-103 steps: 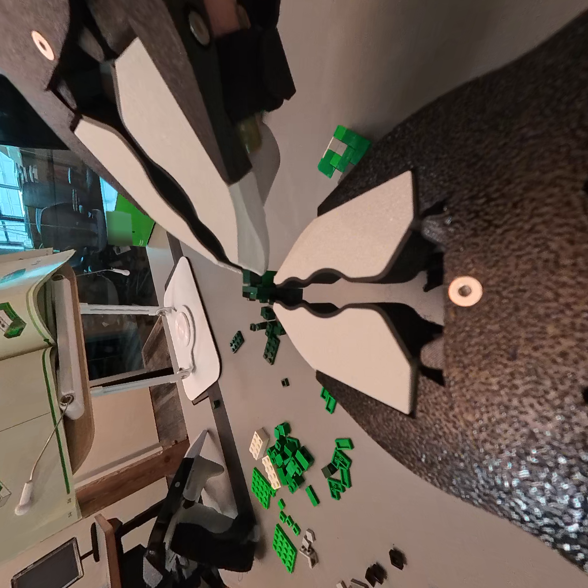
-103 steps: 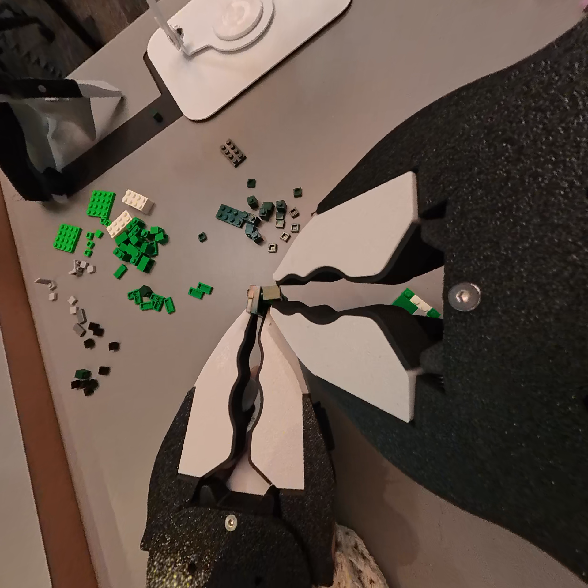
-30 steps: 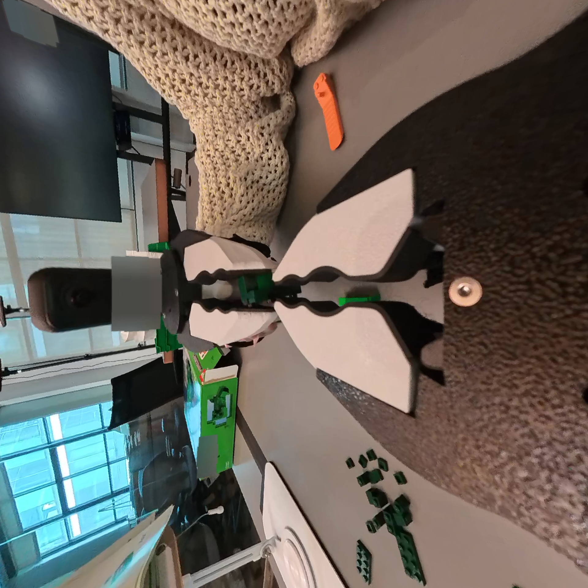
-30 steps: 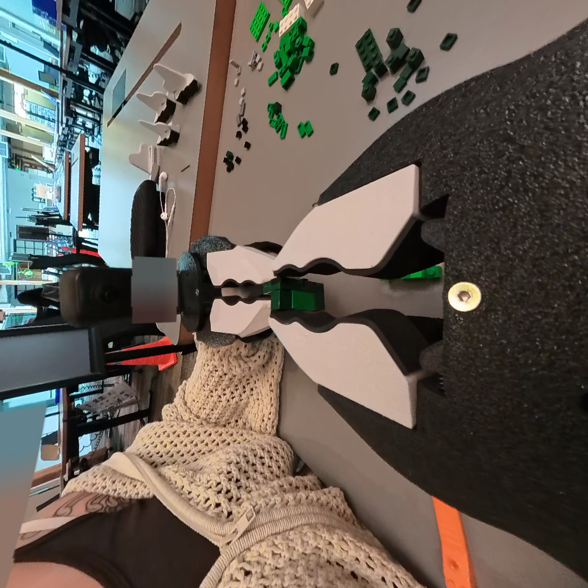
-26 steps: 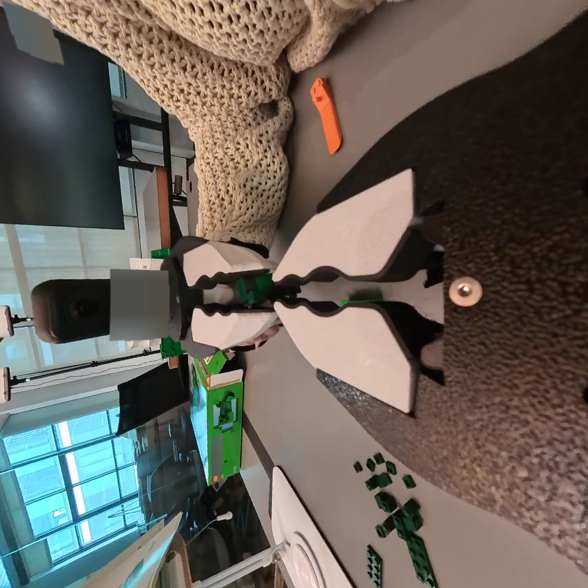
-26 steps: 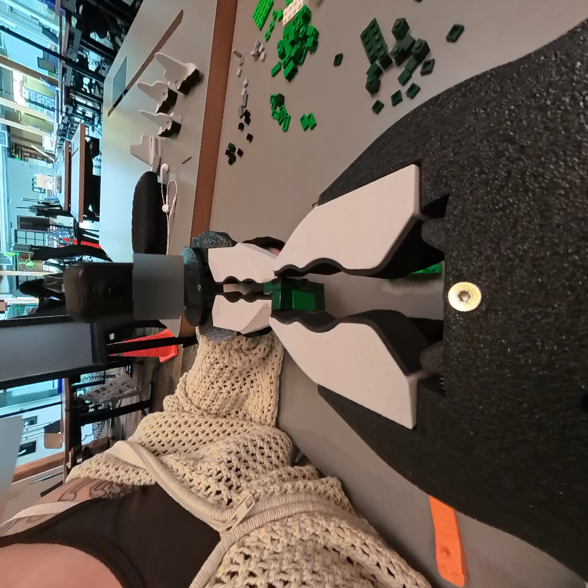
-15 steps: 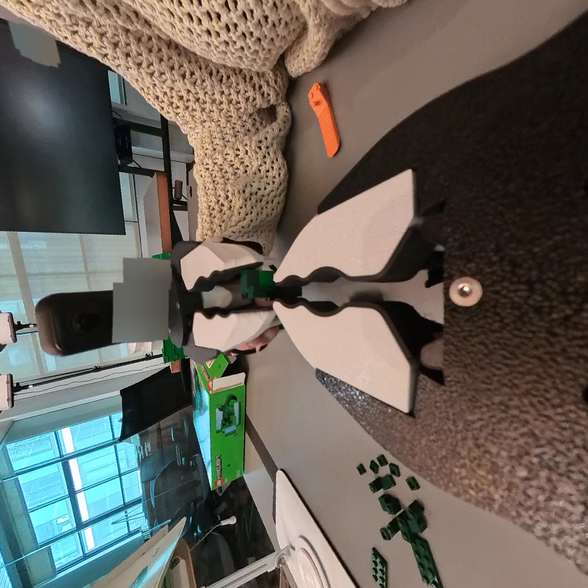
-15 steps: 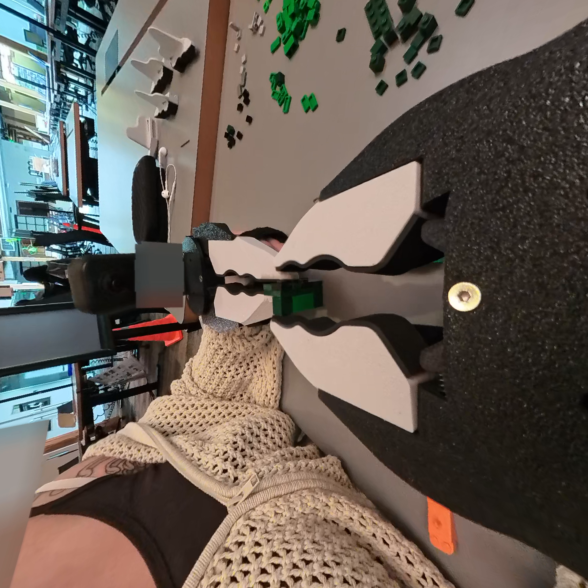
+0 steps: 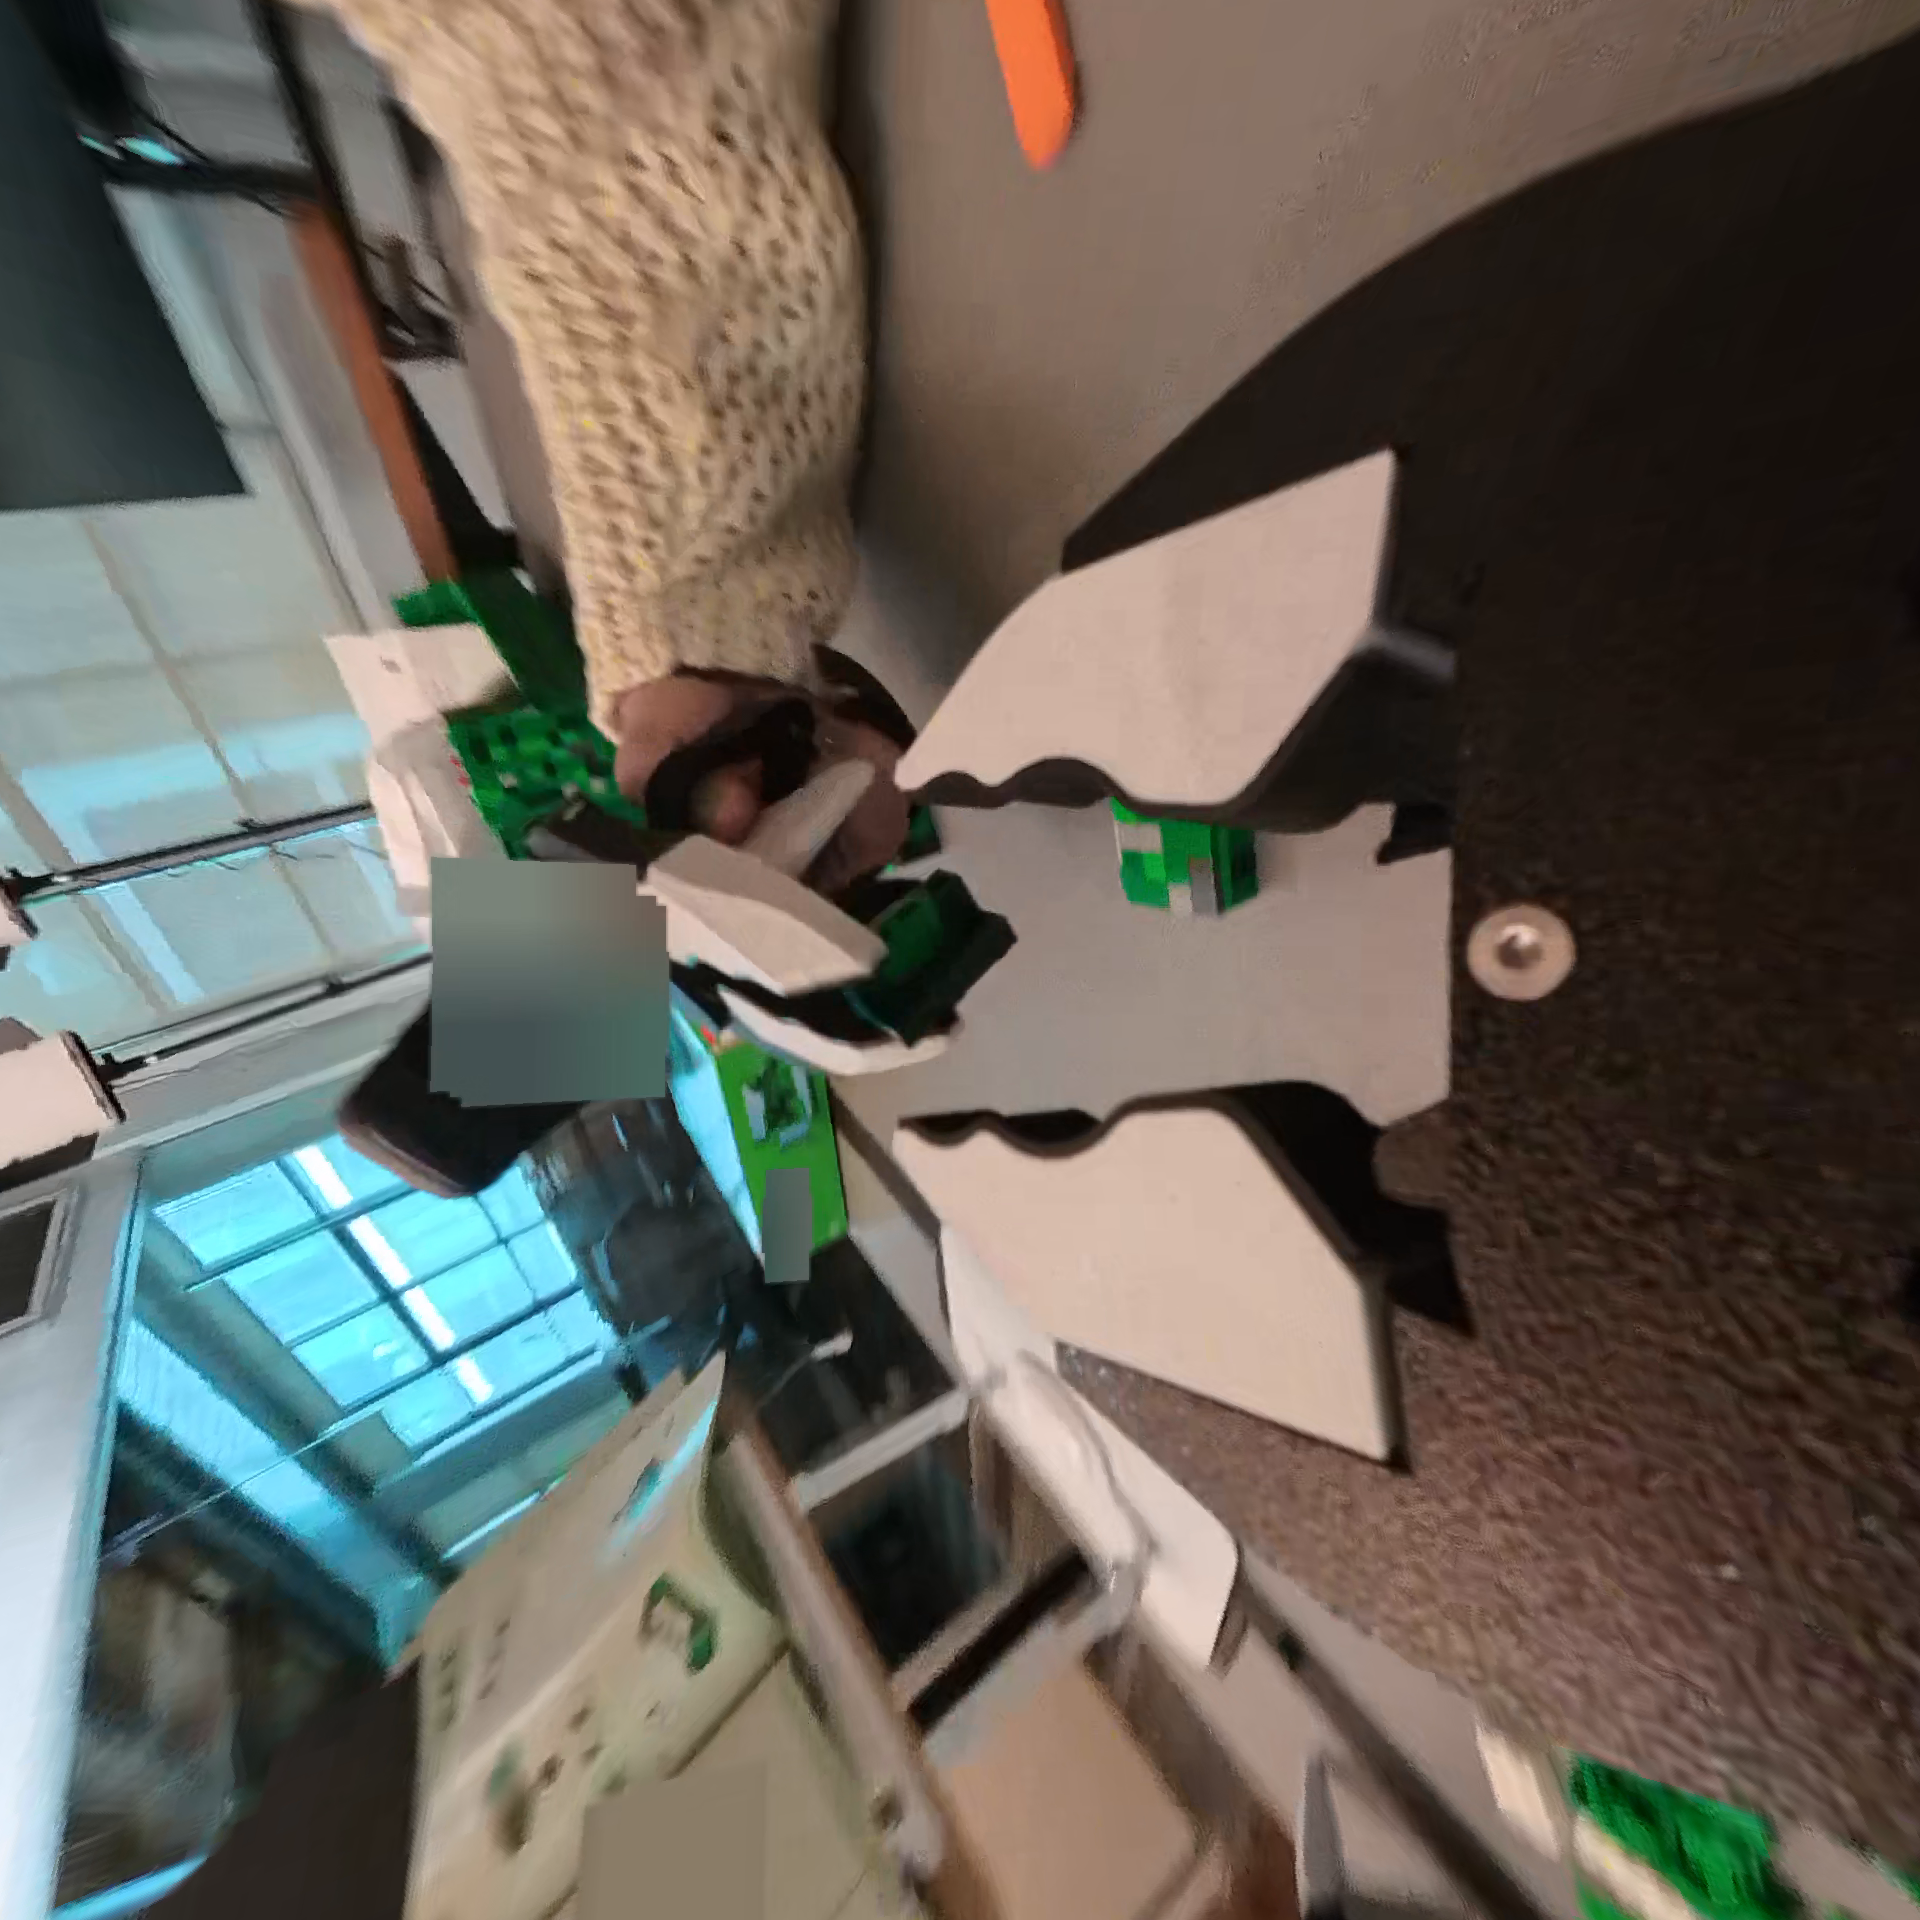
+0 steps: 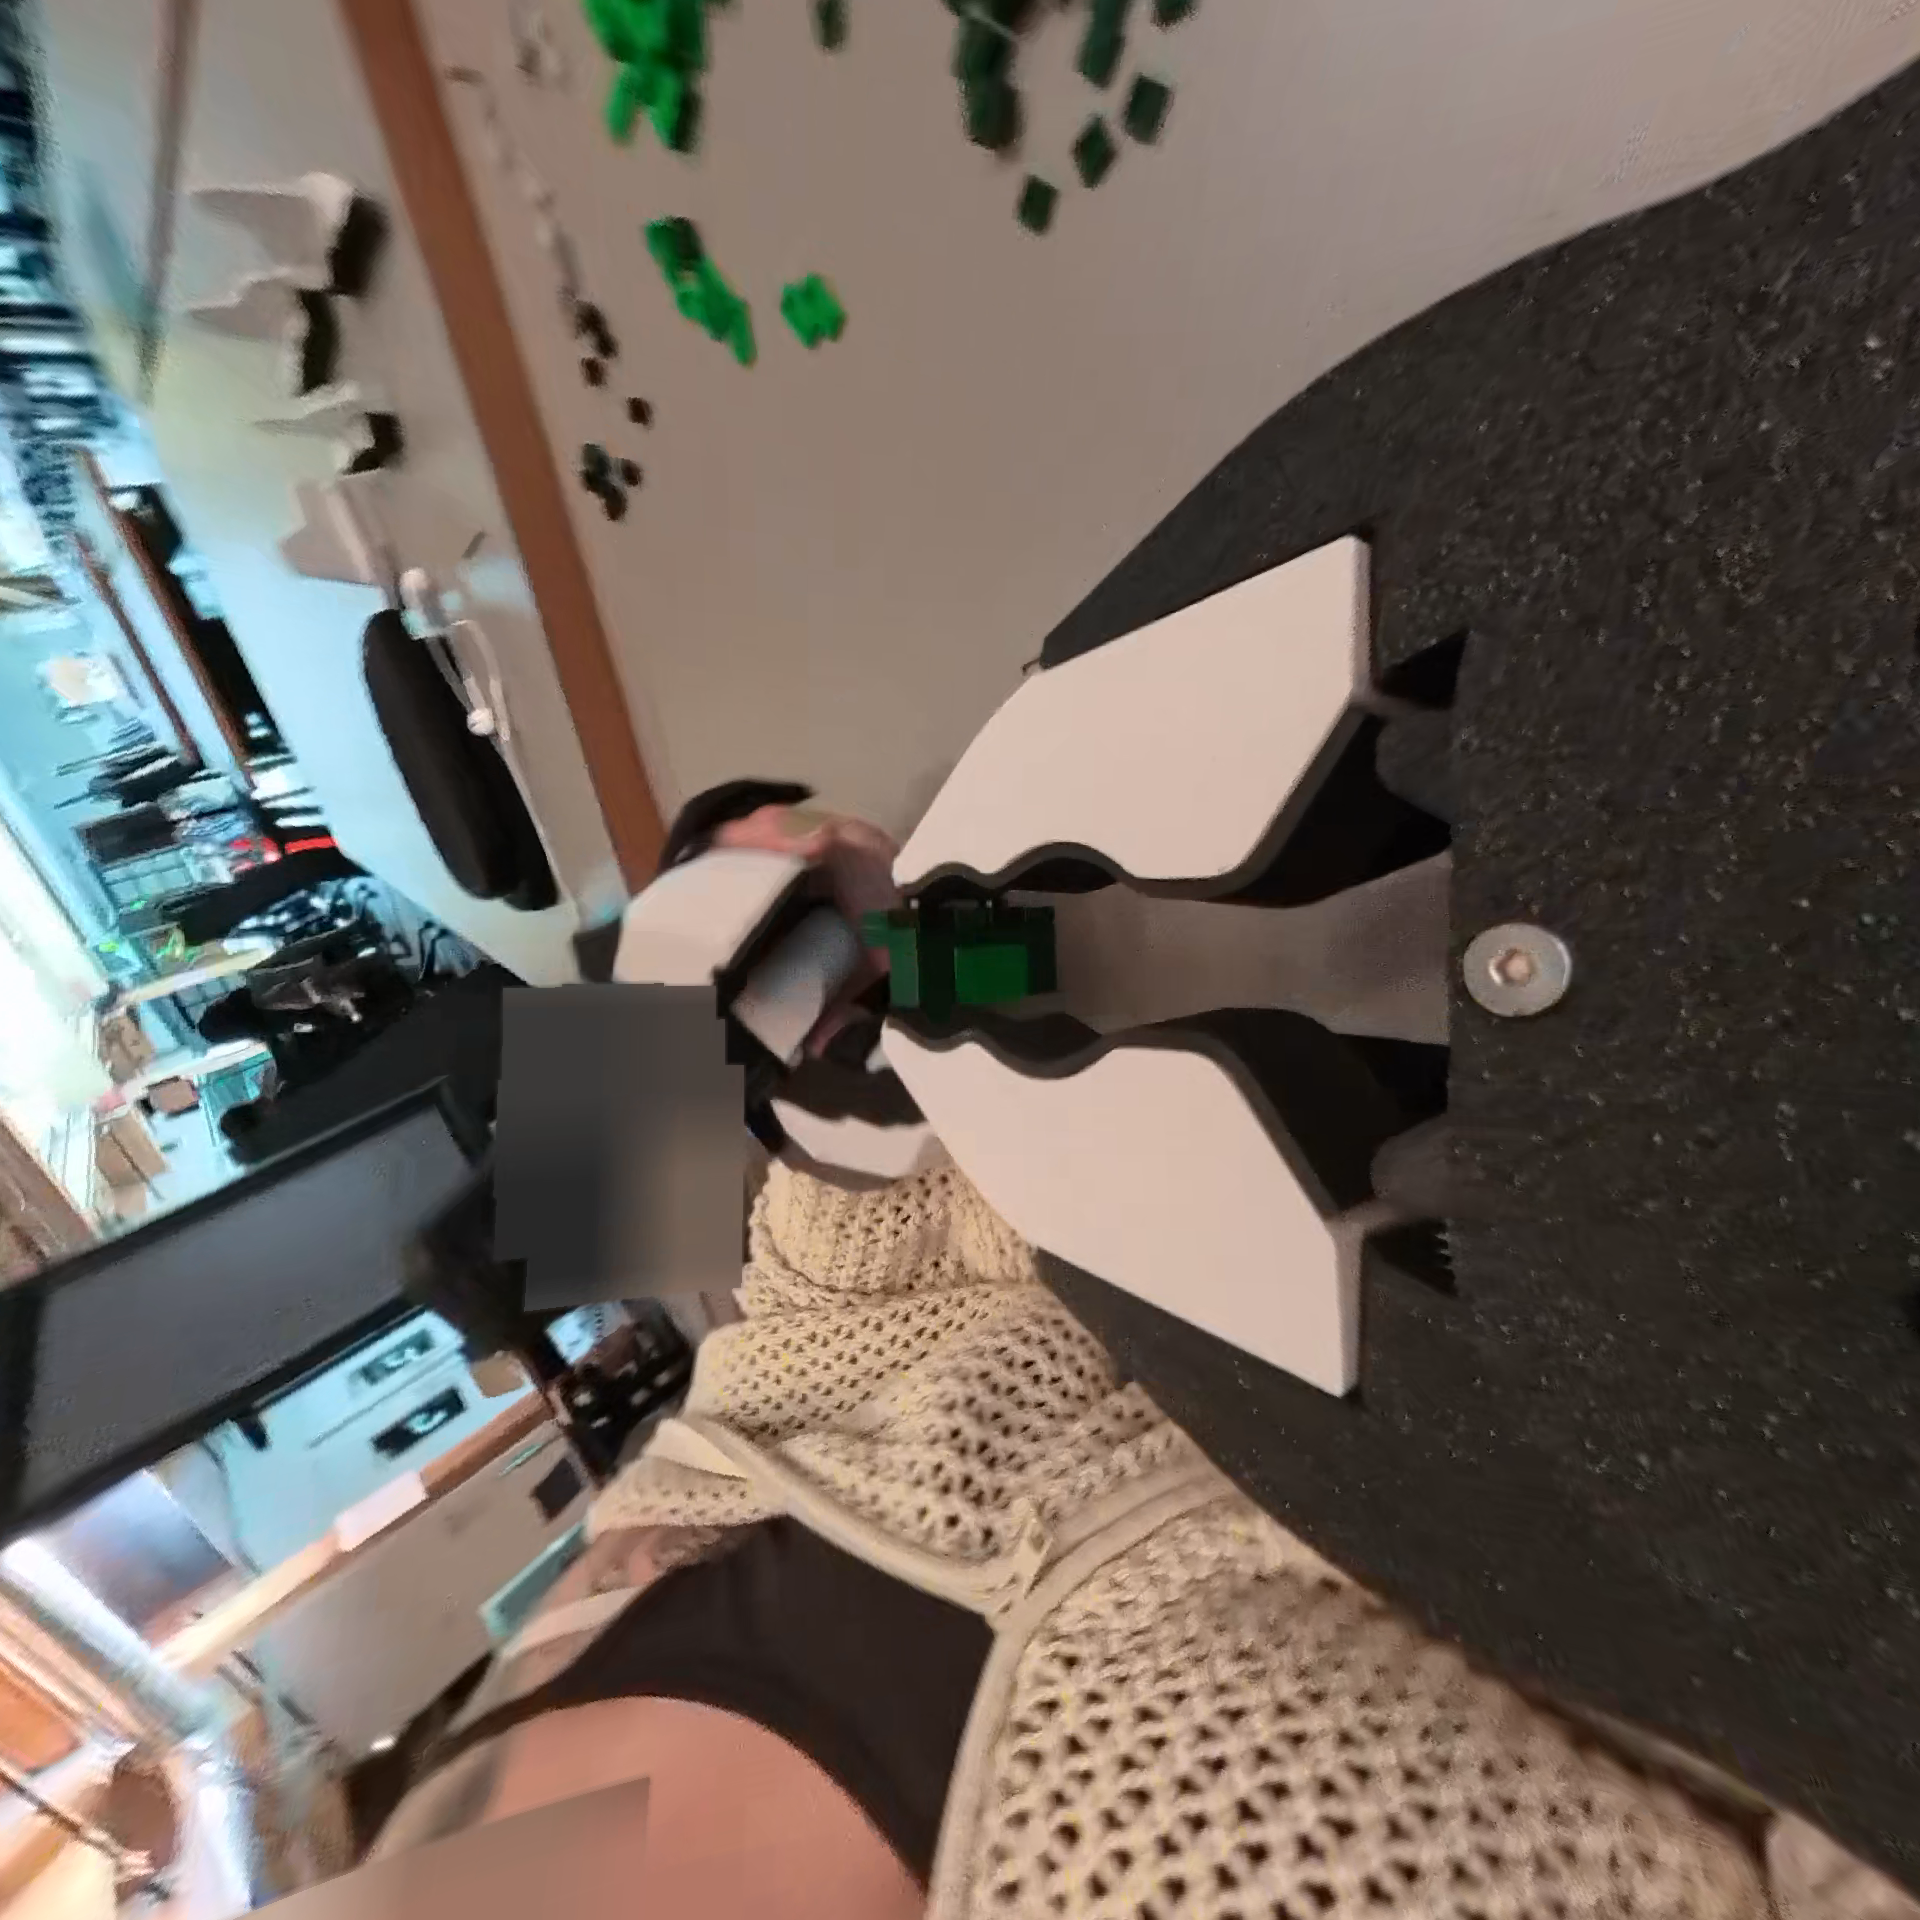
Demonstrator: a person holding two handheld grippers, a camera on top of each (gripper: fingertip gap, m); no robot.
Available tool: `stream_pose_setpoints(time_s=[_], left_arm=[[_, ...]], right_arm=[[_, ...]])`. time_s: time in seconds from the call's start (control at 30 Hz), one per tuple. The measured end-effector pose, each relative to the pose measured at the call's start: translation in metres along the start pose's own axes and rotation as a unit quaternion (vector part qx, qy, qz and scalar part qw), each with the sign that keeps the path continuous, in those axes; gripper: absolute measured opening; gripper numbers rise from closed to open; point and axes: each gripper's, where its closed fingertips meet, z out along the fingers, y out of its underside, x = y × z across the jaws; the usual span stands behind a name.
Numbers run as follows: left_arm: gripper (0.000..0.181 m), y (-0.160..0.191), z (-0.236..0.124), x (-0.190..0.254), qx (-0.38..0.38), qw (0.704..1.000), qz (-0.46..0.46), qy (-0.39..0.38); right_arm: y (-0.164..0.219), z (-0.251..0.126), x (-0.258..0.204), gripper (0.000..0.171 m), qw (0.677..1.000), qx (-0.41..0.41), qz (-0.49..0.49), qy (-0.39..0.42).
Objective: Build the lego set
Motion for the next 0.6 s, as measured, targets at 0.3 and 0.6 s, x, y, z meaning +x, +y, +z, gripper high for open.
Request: stream_pose_setpoints(time_s=[0.3, 0.6], left_arm=[[0.044, 0.023, 0.01, 0.012, -0.084, 0.98, 0.18, -0.022], [0.035, 0.035, 0.012, 0.012, -0.117, 0.974, 0.194, -0.022]], right_arm=[[0.024, 0.002, 0.008, 0.018, 0.985, -0.037, 0.161, -0.052], [0.025, 0.004, 0.005, 0.018, 0.981, -0.038, 0.175, -0.075]])
